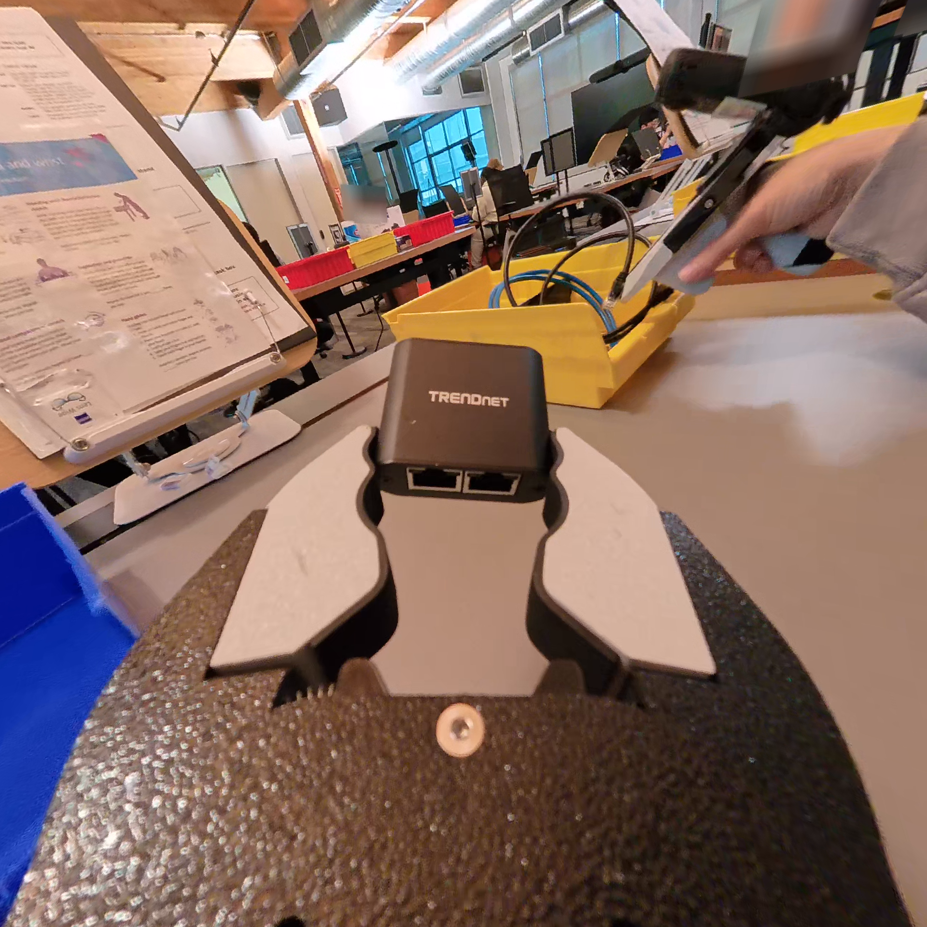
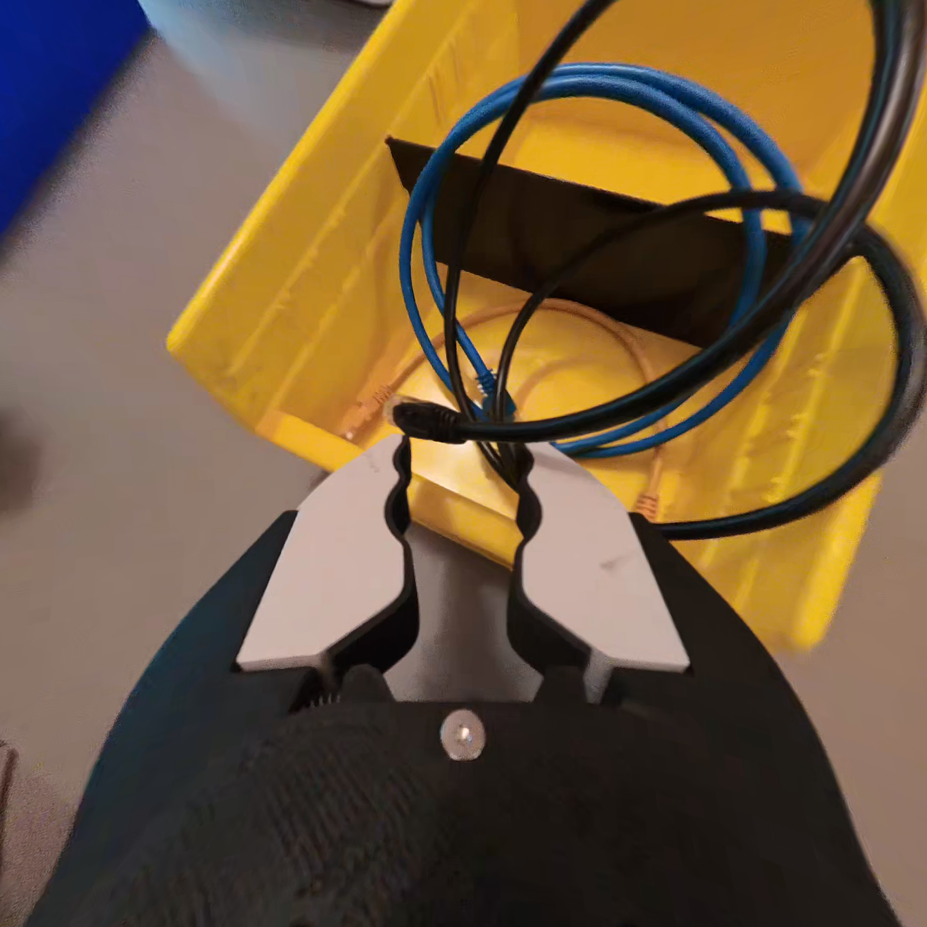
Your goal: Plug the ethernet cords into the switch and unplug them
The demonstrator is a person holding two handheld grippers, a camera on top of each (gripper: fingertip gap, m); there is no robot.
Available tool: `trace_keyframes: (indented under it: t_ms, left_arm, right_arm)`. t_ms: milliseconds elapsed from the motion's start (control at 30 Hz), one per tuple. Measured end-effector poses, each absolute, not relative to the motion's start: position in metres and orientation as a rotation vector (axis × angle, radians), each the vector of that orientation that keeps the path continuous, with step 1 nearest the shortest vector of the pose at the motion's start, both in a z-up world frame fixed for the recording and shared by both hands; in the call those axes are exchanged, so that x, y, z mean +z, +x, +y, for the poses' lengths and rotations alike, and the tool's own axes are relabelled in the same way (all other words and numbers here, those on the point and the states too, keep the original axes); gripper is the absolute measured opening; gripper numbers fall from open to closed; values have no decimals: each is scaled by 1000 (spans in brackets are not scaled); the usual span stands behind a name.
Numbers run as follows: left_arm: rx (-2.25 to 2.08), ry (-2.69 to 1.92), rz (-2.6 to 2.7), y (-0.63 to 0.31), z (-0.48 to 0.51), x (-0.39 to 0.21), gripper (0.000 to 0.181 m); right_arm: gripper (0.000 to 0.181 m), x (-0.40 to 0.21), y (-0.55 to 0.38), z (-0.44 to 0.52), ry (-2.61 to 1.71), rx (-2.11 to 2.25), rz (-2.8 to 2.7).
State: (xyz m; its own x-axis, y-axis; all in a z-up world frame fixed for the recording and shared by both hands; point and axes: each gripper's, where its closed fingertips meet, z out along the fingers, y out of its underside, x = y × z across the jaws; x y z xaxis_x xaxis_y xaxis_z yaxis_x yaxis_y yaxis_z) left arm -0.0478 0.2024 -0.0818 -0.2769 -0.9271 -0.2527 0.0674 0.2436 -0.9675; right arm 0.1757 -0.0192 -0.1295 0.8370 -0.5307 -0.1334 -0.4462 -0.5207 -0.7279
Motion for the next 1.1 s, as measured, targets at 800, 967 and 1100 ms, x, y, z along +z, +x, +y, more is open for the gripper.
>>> trace_keyframes:
  t_ms: [800, 967, 1100]
  left_arm:
    - [-1309, -583, 1627, -60, 182, -73, 62]
    - [-1142, -444, 1742, -64, 174, -85, 62]
    - [-978, -368, 1810, -62, 170, -99, 62]
  right_arm:
    - [73, -55, -59, 168, -1692, 1203, 40]
    - [79, -82, -92, 181, -1814, 1261, -24]
    - [52, -89, -107, 185, -1857, 1273, -84]
